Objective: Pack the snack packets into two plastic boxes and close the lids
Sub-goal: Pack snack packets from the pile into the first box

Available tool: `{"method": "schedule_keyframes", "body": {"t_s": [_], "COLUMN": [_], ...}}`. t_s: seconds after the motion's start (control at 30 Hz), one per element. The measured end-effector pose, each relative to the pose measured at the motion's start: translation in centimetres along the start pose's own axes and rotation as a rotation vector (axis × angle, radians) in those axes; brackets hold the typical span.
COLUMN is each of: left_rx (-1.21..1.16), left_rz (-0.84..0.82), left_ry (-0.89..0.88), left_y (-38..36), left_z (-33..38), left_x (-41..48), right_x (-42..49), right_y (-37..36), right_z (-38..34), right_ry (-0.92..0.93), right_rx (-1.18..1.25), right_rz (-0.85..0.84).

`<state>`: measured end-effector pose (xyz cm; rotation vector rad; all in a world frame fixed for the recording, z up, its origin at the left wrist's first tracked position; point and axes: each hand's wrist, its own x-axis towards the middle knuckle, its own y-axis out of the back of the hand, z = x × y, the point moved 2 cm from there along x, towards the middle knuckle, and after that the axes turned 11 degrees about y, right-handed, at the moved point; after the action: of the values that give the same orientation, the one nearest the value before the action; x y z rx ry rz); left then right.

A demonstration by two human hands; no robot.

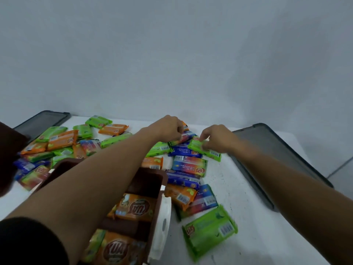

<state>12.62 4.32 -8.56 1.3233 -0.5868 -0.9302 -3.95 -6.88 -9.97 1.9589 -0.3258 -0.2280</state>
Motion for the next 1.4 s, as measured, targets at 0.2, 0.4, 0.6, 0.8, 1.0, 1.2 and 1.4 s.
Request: {"method": "schedule_keyframes", "body": {"t_s": [0.2,0.4,0.6,0.8,1.0,1.2,1.4], "left_rx": [0.064,0.143,0.021,-0.272,-0.535,-0.52,-0.456], "left_rz": [-0.09,-0.074,0.027,-0.003,-0.105,-0.184,-0.231], "left_ry": [0.087,0.07,0.041,0.094,0.124,0.042,-0.017], "left_y": [-1.8,-2.0,0.9,5.8,9.0,10.8,11.1], "left_z": [0.4,-0.3,-1.2,-3.8,-6.0,-8.8,-11.9], "left_x": [1.3,1.3,0.3,-3.6,-8.5,-12.4,-15.4], "right_x": [0.4,0.5,-0.1,-1.1,-2.4,-3.4,-4.7], "right_y": [-1.4,-1.9,-0.1,2.9,4.5,5.4,4.7], "right_z": [1.3,1.6,0.2,-2.9,-8.4,-13.1,-17.0], "right_ry": [-0.03,-0.025,-0.01,-0.021,0.009,0.033,0.009], "right_rx": [-0.011,0.025,0.141,0.25,0.441,0.505,0.487], "right_rz": [-0.098,-0.109,-0.007,0.043,-0.006,-0.081,-0.09]}}
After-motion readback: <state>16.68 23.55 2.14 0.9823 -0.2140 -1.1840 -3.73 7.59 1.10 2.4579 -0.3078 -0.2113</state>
